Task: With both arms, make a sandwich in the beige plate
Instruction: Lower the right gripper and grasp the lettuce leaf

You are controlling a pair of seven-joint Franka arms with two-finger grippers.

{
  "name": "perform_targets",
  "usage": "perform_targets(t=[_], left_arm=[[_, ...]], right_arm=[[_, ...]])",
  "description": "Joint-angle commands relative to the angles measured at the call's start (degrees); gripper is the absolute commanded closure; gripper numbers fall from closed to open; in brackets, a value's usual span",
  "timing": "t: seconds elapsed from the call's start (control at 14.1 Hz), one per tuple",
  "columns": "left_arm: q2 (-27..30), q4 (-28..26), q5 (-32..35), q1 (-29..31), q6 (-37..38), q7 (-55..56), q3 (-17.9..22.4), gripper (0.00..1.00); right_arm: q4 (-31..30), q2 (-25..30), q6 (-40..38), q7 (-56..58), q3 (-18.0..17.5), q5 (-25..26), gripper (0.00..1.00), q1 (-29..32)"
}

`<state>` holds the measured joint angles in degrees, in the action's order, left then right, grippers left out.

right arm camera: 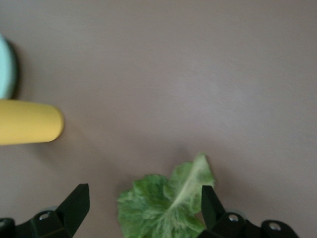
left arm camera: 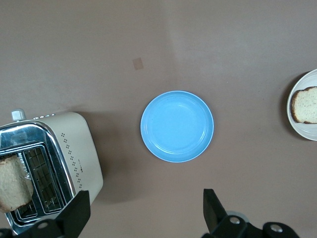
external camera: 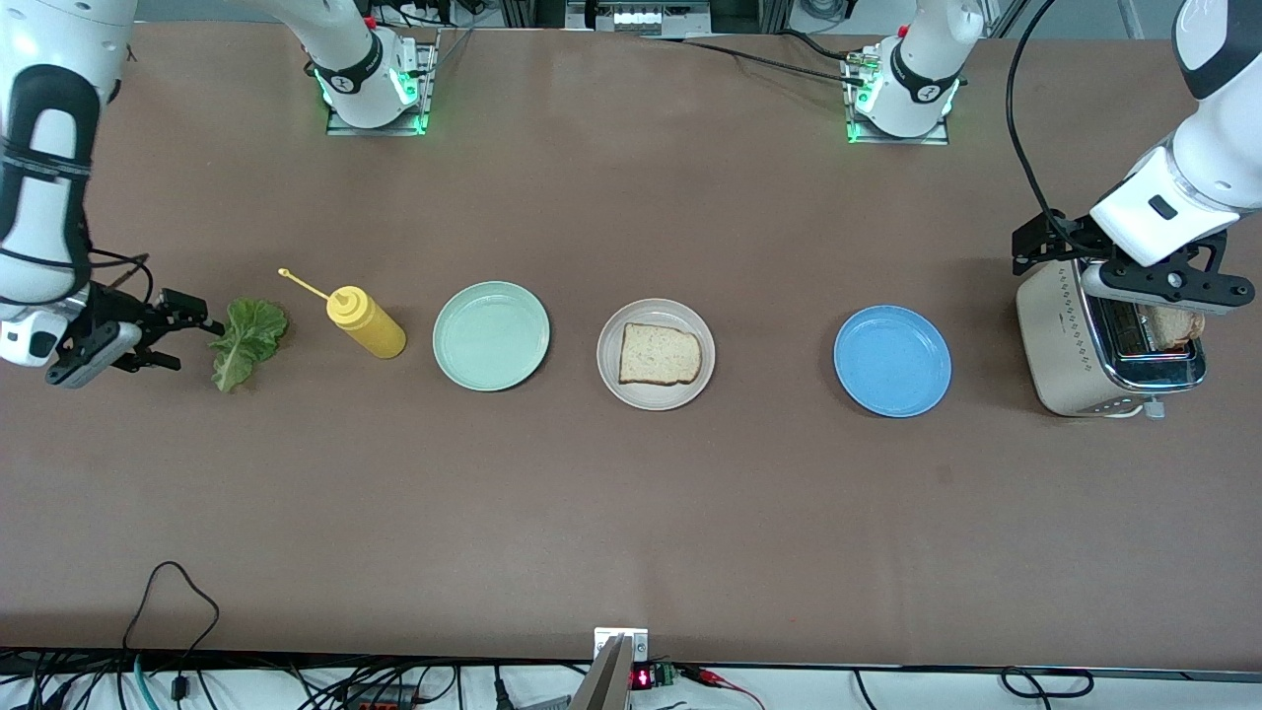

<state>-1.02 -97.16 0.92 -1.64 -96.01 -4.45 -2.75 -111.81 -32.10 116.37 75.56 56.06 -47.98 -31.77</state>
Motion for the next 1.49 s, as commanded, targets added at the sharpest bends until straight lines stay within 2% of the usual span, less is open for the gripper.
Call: perform_targets(t=[0.0,0.21,0.35,0.57,0.78,0.92,0.99,1.06,1.13,1.2,1.35,1.42], left_arm=[[0.58,0.31,1.10,-0.12,0.91,0.49,-0.06,0.00],[0.58,0.31,1.10,-0.12,0.91,0.49,-0.06,0.00],[0.58,0.31,1.10,-0.12,0.91,0.49,-0.06,0.00],[0.58,0.31,1.10,-0.12,0.91,0.49,-0.06,0.00],[0.58,0.31,1.10,-0.03,0.91,0.49,-0.06,0.00],[0.58,0.31,1.10,-0.04,0.91,0.49,-0.06,0.00],[0.58,0.31,1.10,-0.12,0.91,0.49,-0.06,0.00],[0.58,0.31,1.10,-0.04,0.91,0.49,-0.06,0.00],[0.58,0.31,1.10,-0.03,0.91,0.49,-0.06,0.00],[0.58,0.31,1.10,-0.03,0.91,0.49,-0.06,0.00],[0.58,0.31,1.10,-0.03,0.91,0.49,-0.06,0.00],[0.58,0.31,1.10,-0.03,0.91,0.49,0.03,0.00]], right_arm=[[-4.19,-1.82,9.45,-8.65,1.69,1.58,0.00,-4.86],[-9.11,-3.84,20.52,-9.99,1.51,1.40,0.00,-8.55],[-10.09,-4.81,25.20,-11.65,1.34,1.22,0.00,-9.01],[-9.75,-6.91,25.84,-11.75,0.99,-0.78,0.00,-8.57],[-9.30,-9.29,27.85,-11.14,-2.17,-7.46,0.00,-8.22],[-9.13,-9.91,27.86,-10.96,-3.41,-8.97,0.01,-6.99],[-9.13,-9.91,27.86,-9.65,-4.10,-8.97,0.16,-6.03],[-8.61,-9.91,28.03,-6.77,-4.98,-9.23,0.43,-4.37],[-8.08,-9.91,28.03,-5.52,-5.95,-9.58,0.65,-3.22],[-8.07,-9.91,28.03,-5.25,-6.22,-9.67,0.79,-2.86],[-8.07,-9.91,28.03,-4.98,-6.22,-9.67,1.00,-2.94],[-7.90,-9.91,27.95,-4.90,-6.22,-9.50,1.00,-2.94]])
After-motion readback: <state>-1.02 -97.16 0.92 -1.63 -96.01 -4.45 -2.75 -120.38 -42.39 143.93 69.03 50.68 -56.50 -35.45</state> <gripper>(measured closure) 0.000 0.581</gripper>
